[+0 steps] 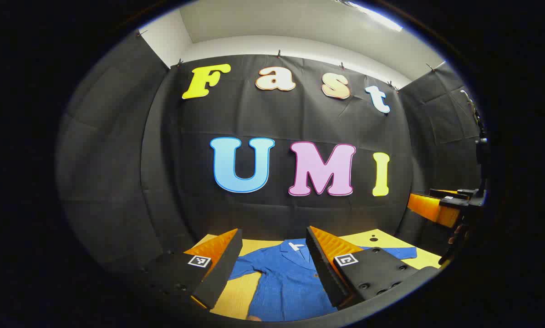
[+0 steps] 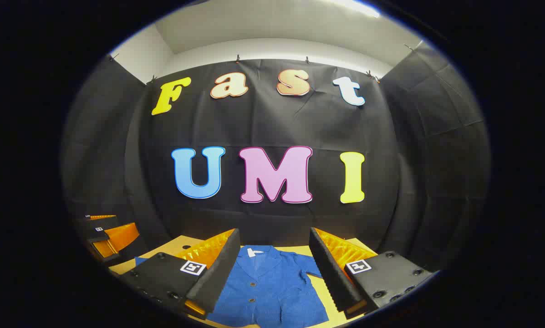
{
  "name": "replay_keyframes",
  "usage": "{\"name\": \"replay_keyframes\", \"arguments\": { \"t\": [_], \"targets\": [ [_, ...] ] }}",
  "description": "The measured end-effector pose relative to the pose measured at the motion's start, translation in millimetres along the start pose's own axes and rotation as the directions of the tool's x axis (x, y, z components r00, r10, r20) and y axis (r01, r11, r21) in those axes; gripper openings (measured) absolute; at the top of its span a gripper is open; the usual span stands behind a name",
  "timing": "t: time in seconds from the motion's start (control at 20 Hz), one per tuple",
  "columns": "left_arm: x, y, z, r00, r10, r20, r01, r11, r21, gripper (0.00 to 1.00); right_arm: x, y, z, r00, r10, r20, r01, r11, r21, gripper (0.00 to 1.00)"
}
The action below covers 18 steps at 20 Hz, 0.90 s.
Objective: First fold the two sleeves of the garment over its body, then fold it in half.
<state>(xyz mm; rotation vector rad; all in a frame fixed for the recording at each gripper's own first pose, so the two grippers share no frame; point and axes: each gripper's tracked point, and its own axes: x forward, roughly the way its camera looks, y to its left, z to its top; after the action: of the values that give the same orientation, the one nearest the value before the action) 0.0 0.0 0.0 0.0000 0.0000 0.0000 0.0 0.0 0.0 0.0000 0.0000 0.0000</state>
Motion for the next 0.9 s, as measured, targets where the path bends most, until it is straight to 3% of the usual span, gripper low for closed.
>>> {"name": "replay_keyframes", "arguments": {
  "t": [0.05, 0.25, 0.4, 0.55, 0.75, 0.8, 0.85, 0.9],
  "targets": [
    [-1.9, 0.7, 2.4, 1.0, -0.007, 0.005, 0.007, 1.0, 0.007, 0.81, -1.0, 1.4, 2.1, 1.0, -0.002, 0.002, 0.002, 1.0, 0.001, 0.96],
    [-13.3, 8.5, 7.4, 0.999, -0.026, 0.026, 0.025, 0.999, 0.024, 0.81, -11.6, 10.7, 18.6, 0.999, -0.018, 0.036, 0.018, 1.0, 0.009, 0.91],
    [-22.0, 12.7, 11.2, 0.997, -0.05, 0.051, 0.048, 0.998, 0.029, 0.81, -21.3, 18.3, 20.3, 0.999, -0.026, 0.033, 0.026, 1.0, -0.009, 1.0],
    [-27.6, 18.9, 12.6, 0.997, -0.054, 0.059, 0.053, 0.998, 0.02, 0.81, -29.9, 30.3, 21.4, 1.0, -0.019, 0.022, 0.019, 0.999, -0.029, 1.0],
    [-30.6, 21.1, 8.6, 0.997, -0.057, 0.053, 0.058, 0.998, -0.011, 0.81, -39.5, 40.6, 33.8, 0.999, -0.014, 0.051, 0.015, 1.0, -0.025, 0.91],
    [-30.2, 20.9, 6.5, 0.997, -0.056, 0.047, 0.057, 0.998, -0.014, 0.81, -41.2, 40.1, 35.5, 0.998, -0.014, 0.054, 0.016, 1.0, -0.026, 0.95],
    [-31.9, 21.4, 7.0, 0.998, -0.053, 0.046, 0.054, 0.998, -0.015, 0.81, -41.8, 38.7, 36.7, 0.998, -0.017, 0.059, 0.018, 0.999, -0.026, 0.91],
    [-32.8, 22.0, 9.5, 0.997, -0.051, 0.05, 0.052, 0.999, -0.015, 0.81, -42.9, 36.7, 39.0, 0.998, -0.021, 0.065, 0.022, 0.999, -0.024, 0.96]
  ]
}}
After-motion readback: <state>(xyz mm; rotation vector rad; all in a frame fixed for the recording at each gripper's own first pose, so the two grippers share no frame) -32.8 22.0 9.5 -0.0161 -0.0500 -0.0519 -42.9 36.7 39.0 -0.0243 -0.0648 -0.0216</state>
